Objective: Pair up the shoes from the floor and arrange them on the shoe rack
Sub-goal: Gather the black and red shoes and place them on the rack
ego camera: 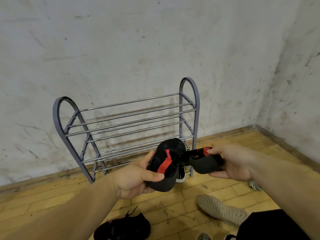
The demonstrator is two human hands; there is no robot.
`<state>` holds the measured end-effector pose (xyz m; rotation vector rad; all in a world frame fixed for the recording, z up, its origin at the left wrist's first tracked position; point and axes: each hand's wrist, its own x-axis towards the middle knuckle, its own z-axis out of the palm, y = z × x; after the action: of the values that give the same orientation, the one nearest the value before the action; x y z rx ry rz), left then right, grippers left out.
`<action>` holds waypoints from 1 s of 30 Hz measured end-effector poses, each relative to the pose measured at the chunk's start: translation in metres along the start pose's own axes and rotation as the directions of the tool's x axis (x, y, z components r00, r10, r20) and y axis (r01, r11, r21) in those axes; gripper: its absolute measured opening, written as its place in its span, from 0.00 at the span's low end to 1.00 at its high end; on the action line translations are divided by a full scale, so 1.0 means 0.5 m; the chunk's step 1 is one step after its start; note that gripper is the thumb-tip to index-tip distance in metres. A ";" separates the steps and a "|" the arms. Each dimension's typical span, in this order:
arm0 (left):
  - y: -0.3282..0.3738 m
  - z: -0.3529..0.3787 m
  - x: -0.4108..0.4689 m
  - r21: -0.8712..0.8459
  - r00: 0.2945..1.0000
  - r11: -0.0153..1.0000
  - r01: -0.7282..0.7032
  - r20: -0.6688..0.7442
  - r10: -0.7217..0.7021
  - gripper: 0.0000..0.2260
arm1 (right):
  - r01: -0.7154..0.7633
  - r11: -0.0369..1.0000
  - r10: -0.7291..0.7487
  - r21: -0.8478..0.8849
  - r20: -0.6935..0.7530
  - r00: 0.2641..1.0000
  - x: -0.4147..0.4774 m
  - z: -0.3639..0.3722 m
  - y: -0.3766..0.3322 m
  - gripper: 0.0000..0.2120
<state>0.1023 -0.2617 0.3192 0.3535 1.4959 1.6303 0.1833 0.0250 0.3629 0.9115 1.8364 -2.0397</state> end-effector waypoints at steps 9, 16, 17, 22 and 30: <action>-0.113 -0.014 0.095 -0.117 0.973 0.989 0.091 -0.199 -0.113 0.42 | -0.030 0.998 0.026 -0.060 -0.075 0.997 0.135 0.056 0.071 0.21; -0.161 -0.064 0.173 -0.068 0.929 0.997 0.026 -0.367 -0.049 0.47 | 0.034 0.999 -0.037 -0.038 -0.073 0.997 0.223 0.069 0.080 0.30; -0.163 -0.072 0.184 -0.064 0.924 0.998 0.023 -0.379 -0.046 0.48 | 0.029 0.999 -0.031 -0.025 -0.066 0.997 0.237 0.070 0.079 0.30; -0.176 -0.110 0.247 -0.007 0.911 1.000 0.003 -0.412 -0.005 0.48 | 0.016 1.000 -0.015 0.016 -0.037 0.999 0.313 0.109 0.081 0.30; -0.175 -0.174 0.354 0.033 0.873 0.999 -0.038 -0.486 0.049 0.46 | 0.019 0.989 -0.010 0.147 -0.062 0.998 0.441 0.154 0.062 0.32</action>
<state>-0.0273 -0.1974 0.1592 -0.0235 1.8886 1.8277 0.0089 -0.0058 0.2076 1.0118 1.7453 -2.2044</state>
